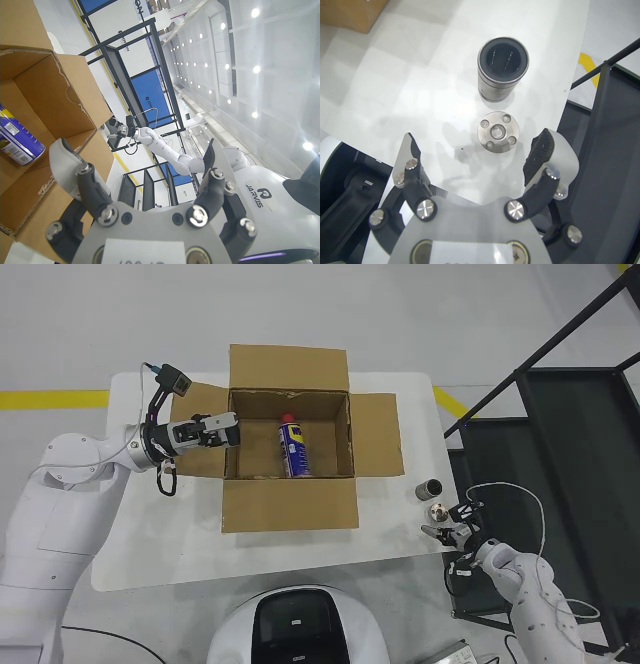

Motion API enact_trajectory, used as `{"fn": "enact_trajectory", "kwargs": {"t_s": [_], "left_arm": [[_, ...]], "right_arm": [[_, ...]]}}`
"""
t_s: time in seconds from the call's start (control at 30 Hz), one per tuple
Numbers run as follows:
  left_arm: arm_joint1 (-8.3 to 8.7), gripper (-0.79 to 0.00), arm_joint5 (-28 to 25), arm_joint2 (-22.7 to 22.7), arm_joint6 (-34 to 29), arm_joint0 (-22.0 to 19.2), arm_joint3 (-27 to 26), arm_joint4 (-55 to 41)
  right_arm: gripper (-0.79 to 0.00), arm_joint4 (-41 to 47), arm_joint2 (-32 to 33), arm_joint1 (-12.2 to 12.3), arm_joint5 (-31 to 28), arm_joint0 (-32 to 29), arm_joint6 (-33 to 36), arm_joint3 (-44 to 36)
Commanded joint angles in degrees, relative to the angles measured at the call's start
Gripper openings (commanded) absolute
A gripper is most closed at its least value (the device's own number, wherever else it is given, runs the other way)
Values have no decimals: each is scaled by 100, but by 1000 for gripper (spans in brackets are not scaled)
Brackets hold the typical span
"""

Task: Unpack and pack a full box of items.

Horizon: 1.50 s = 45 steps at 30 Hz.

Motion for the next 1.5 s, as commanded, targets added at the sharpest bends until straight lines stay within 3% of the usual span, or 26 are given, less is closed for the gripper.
{"fn": "enact_trajectory", "kwargs": {"t_s": [0.0, 0.23, 0.33, 0.47, 0.8, 0.87, 0.93, 1.03, 1.1, 1.33, 1.47], "left_arm": [[0, 0, 0, 0, 0, 0, 0, 0], [0, 0, 0, 0, 0, 0, 0, 0], [0, 0, 0, 0, 0, 0, 0, 0], [0, 0, 0, 0, 0, 0, 0, 0], [0, 0, 0, 0, 0, 0, 0, 0], [0, 0, 0, 0, 0, 0, 0, 0], [0, 0, 0, 0, 0, 0, 0, 0], [0, 0, 0, 0, 0, 0, 0, 0], [0, 0, 0, 0, 0, 0, 0, 0], [0, 0, 0, 0, 0, 0, 0, 0], [0, 0, 0, 0, 0, 0, 0, 0]], "right_arm": [[0, 19, -31, 4, 34, 116, 54, 147], [0, -129, -220, 11, 208, 359, -38, 475], [-86, -227, -278, 18, 313, 430, -89, 570], [-142, -296, -366, 21, 402, 515, -157, 701], [-132, -270, -511, 29, 549, 715, -143, 971], [-212, -279, -539, 31, 579, 733, -153, 993], [-394, -278, -560, 35, 595, 751, -179, 1015], [-566, -279, -586, 40, 641, 785, -198, 1060], [-785, -306, -595, 44, 725, 807, -224, 1078], [-785, -368, -607, 66, 846, 785, -398, 1047], [-785, -177, -480, 103, 551, 651, -547, 868]]}}
